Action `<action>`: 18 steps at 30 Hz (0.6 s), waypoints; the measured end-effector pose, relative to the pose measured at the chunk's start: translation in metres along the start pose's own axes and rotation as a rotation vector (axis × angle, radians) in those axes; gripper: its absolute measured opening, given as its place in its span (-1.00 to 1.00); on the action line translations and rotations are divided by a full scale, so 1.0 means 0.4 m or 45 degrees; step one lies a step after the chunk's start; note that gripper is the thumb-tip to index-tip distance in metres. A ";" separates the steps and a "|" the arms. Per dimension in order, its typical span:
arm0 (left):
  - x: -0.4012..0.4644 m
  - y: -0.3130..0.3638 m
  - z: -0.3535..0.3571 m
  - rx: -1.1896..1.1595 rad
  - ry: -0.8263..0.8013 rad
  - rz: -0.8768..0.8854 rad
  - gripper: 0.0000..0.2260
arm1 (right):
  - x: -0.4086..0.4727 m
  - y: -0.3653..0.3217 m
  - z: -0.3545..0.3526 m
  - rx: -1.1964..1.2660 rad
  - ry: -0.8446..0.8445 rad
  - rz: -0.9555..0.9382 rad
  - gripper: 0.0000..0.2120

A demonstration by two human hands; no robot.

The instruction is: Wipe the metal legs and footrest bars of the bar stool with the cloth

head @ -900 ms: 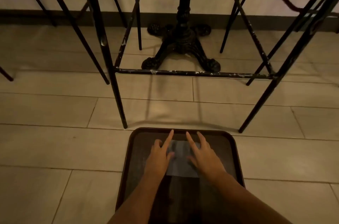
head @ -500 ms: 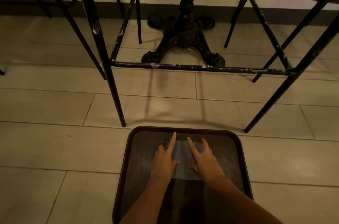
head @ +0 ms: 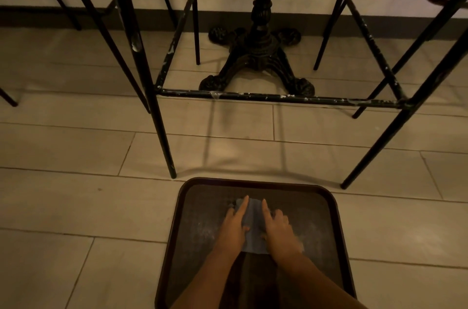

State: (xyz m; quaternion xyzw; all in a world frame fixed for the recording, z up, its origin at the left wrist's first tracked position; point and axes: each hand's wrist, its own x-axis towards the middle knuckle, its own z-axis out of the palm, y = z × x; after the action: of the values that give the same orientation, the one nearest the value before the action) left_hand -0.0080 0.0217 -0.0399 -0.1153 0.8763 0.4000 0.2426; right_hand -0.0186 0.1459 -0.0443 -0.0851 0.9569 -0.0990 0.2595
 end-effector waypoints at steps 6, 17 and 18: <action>-0.026 0.003 -0.053 -0.107 0.141 0.015 -0.52 | 0.012 -0.024 -0.038 0.457 -0.024 -0.039 -0.39; -0.132 0.035 -0.273 -0.133 0.542 0.148 -0.74 | -0.028 -0.175 -0.189 0.845 0.319 -0.414 -0.49; -0.144 0.033 -0.289 -0.156 0.567 0.153 -0.76 | -0.030 -0.190 -0.199 0.826 0.323 -0.422 -0.51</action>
State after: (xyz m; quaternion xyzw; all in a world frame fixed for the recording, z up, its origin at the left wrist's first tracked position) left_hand -0.0027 -0.0569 0.0634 -0.1626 0.8875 0.4310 0.0118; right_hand -0.0407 0.0865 0.0466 -0.1392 0.8737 -0.4468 0.1331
